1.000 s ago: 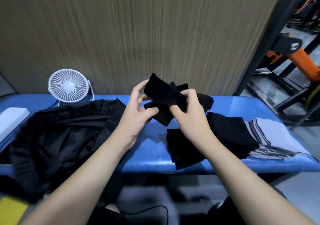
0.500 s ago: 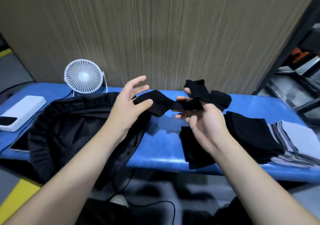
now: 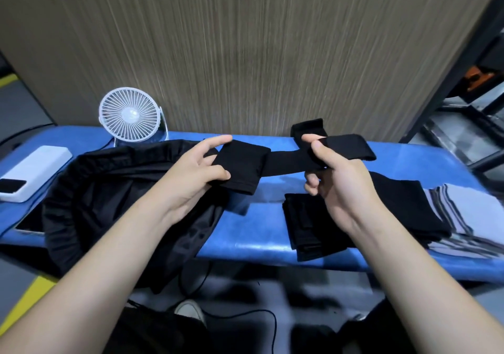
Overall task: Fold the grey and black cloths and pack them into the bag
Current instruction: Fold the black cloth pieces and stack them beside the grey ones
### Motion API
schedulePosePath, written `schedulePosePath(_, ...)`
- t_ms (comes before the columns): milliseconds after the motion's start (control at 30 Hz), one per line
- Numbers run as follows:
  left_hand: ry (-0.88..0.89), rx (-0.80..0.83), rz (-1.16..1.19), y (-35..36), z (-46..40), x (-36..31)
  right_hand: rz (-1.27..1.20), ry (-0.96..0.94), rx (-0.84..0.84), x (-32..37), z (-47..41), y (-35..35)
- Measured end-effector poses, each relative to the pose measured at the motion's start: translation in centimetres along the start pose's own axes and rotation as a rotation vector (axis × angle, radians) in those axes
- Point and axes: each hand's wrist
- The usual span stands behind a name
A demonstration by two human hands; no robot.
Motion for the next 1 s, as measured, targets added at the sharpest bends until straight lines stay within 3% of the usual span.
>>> schedulePosePath(167, -0.046, -0.024, 0.163, -0.7, -0.2, 0.3, 0.004, 0.073, 0.001, -0.3, -0.2, 0.2)
schedulePosePath(667, -0.069, 0.091, 0.171, -1.4, 0.8, 0.6, 0.012, 0.190, 0.116, -1.5, 0.8, 2.7)
schedulePosePath(1000, -0.105, 0.272, 0.163, -0.4, 1.2, 1.0, 0.076, 0.171, 0.244, -3.6, 1.0, 3.2)
Point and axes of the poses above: each hand's wrist, its own z-axis away from the middle knuckle, its own y-axis out of the palm, x = y × z, and after that the axes turned 9 degrees about -x, right-handed
